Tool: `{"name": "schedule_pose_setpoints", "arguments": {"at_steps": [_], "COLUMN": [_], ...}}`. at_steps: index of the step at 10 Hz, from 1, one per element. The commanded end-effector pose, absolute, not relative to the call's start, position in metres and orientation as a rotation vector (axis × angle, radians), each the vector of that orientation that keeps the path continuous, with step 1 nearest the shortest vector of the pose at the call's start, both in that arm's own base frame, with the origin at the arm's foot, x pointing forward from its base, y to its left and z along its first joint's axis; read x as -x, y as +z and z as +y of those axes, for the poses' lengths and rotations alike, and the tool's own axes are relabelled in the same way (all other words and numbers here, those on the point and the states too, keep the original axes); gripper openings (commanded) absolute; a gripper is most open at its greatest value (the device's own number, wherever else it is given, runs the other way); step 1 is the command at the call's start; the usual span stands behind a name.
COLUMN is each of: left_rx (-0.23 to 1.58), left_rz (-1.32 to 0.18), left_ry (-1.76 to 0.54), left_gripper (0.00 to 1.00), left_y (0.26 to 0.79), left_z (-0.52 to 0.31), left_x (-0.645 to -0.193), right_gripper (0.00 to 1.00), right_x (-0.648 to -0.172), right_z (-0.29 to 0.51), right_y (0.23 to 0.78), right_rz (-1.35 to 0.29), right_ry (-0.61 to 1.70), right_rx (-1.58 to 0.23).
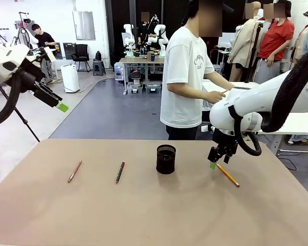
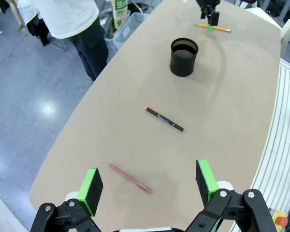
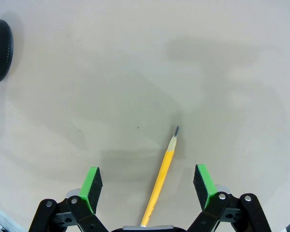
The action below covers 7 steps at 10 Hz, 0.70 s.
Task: Place the pens into the pen holder.
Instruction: Pick up a writing instrument from the table and place it into the Pen holder.
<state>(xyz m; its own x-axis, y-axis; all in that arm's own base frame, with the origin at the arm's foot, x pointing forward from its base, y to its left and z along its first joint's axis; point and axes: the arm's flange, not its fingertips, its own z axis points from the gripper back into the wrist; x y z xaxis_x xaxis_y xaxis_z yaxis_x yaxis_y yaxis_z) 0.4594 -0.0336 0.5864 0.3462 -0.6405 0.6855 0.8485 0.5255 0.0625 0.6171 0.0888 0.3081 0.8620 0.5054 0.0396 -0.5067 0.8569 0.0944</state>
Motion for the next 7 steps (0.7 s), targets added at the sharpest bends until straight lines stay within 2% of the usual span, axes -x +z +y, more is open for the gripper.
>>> {"name": "schedule_pose_setpoints", "arguments": {"at_steps": [1,7], "left_rx": [0.334,0.334], "left_rz": [-0.723,-0.723], "left_ry": [-0.994,-0.994], "left_gripper": [1.0,1.0], "left_y": [0.5868,0.5868], "left_z": [-0.0323,-0.0323], "left_x": [-0.4599,-0.4599], "right_gripper": [1.0,1.0], "right_x": [-0.6253,-0.6178], "right_z": [0.0954,0.0906], "right_y": [0.3069,0.2987], "right_rz": [0.035,0.035], "right_ry": [0.486,0.465], "right_rx": [-0.067,-0.019]}}
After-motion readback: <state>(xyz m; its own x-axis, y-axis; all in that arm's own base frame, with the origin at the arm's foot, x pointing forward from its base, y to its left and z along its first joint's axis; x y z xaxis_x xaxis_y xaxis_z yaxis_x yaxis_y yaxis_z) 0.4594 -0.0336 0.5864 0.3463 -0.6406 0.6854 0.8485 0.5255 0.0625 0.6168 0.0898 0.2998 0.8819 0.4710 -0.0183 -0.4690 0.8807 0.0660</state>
